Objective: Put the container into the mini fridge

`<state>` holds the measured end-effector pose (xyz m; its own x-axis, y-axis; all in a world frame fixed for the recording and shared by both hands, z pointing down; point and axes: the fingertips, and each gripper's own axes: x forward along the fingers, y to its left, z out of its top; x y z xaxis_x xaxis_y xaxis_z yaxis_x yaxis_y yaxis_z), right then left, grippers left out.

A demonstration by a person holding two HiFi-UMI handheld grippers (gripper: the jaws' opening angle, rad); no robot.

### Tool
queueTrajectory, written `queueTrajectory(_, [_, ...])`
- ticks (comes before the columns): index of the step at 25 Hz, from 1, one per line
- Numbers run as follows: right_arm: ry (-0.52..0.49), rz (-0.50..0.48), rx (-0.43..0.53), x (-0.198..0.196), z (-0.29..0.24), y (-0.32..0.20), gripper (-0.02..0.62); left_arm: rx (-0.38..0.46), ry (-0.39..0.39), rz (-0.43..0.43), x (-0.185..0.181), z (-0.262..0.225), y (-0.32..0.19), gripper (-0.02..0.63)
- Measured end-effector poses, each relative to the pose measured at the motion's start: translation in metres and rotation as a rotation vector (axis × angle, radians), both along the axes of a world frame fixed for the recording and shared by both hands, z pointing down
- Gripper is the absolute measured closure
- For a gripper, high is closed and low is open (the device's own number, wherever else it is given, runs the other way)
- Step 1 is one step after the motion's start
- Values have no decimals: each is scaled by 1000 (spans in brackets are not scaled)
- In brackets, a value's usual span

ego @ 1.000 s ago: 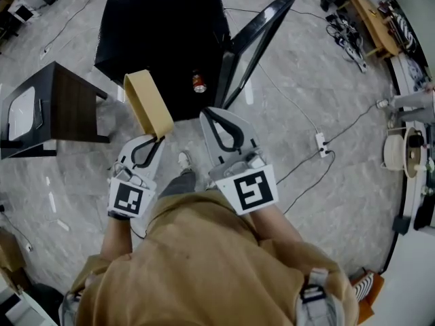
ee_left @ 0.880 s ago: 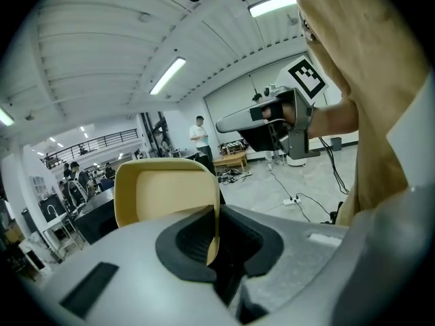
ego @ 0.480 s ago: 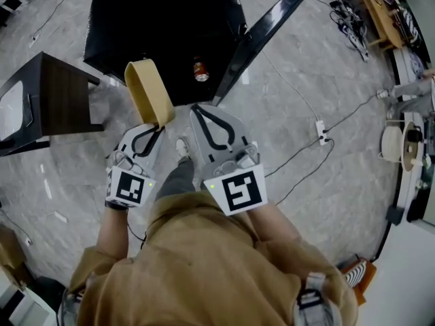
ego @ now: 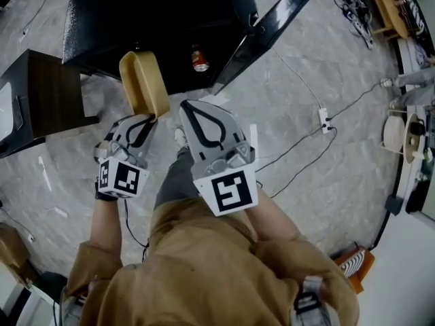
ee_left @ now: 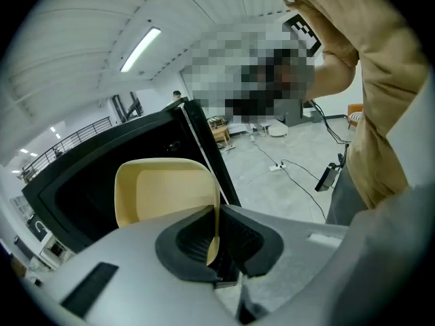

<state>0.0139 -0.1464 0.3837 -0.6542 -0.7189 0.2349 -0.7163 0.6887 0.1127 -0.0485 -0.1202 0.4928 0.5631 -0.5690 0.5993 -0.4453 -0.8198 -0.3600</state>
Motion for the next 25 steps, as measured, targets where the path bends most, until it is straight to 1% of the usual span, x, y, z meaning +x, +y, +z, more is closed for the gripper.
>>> queueTrajectory(4, [24,-12,-4,-14,22,-11,594,-21,-52,66,-9,24,-9,591])
queueTrajectory(7, [31,-15,-5,-22,33,-16,594,-38,-79,108,-9,40,-13,591])
queueTrajectory(11, [41,2,2,-24,45,-26,594,-60,-90,116,-5,57,-20,591])
queueTrajectory(16, [55,44,9,-20,58,-42,594,-55,-110,143,-5,71,-39,591])
queueTrajectory(21, [57,48,4,-20,74,-49,594,-39,-149,163,-6,89,-61,591])
queueTrajectory(25, [58,41,9,-16,84,-52,594,-34,-162,170,5,100,-73,591])
